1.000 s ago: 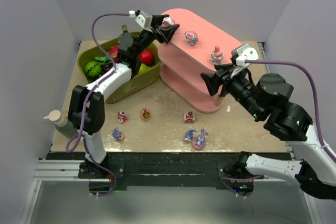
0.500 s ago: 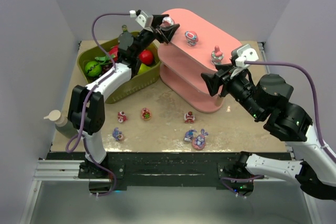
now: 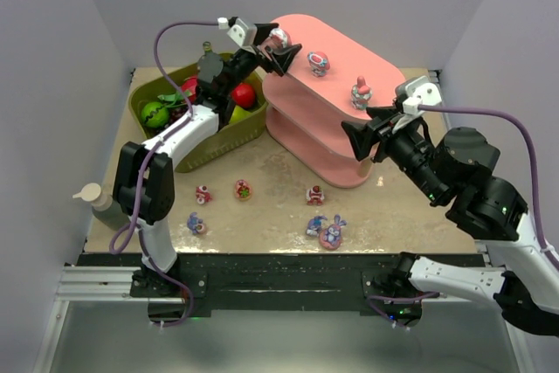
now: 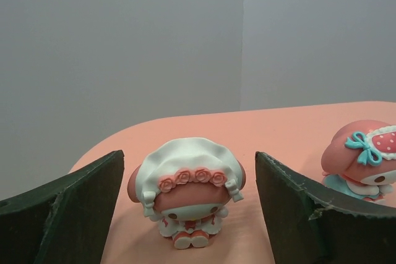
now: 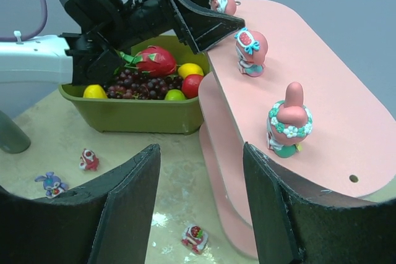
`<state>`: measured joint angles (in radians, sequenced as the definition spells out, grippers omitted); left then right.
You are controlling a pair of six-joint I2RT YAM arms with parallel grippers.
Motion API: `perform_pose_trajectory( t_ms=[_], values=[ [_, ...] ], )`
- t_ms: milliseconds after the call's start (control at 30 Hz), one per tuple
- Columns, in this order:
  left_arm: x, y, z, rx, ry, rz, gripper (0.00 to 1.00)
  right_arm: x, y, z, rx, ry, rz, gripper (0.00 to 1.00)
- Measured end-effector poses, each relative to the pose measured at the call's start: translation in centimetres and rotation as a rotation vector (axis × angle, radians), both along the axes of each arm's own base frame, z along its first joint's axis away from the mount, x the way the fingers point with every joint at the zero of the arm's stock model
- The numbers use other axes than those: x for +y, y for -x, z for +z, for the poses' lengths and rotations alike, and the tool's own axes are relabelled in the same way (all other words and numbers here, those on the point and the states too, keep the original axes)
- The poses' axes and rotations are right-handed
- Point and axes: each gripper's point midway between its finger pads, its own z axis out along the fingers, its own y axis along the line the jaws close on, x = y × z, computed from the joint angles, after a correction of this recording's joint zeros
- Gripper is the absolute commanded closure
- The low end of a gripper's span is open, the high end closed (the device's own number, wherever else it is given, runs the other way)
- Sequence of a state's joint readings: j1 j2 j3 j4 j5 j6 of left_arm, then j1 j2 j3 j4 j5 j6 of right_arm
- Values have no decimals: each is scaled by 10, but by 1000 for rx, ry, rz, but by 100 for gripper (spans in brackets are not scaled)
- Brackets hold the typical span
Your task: Place and organize the plastic toys onto the shelf
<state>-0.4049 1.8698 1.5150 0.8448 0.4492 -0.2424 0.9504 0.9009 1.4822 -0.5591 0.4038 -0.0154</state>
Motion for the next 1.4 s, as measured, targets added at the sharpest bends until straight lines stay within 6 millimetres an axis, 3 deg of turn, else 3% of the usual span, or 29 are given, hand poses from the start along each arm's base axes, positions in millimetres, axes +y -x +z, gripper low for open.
perform_pose_trajectory(
  t_ms=[300, 567, 800, 967, 1067, 1267, 1400],
  values=[
    [5, 8, -1, -6, -14, 17, 1, 1, -6, -8, 28, 24, -30, 33],
    [26, 44, 28, -59, -5, 46, 1, 10, -16, -32, 111, 72, -65, 28],
    [50, 68, 42, -50, 5, 122, 0, 7, -14, -36, 138, 52, -72, 26],
    [78, 79, 51, 54, 17, 239, 0, 6, -9, -40, 149, 25, -61, 20],
    [105, 92, 53, 141, 45, 339, 0, 8, -7, -44, 139, -3, -46, 1],
    [159, 150, 37, 244, 110, 473, 0, 2, 0, -54, 116, -85, -34, 1],
    [184, 181, 21, 313, 136, 530, 0, 1, 2, -52, 117, -138, -32, 5]
  ],
)
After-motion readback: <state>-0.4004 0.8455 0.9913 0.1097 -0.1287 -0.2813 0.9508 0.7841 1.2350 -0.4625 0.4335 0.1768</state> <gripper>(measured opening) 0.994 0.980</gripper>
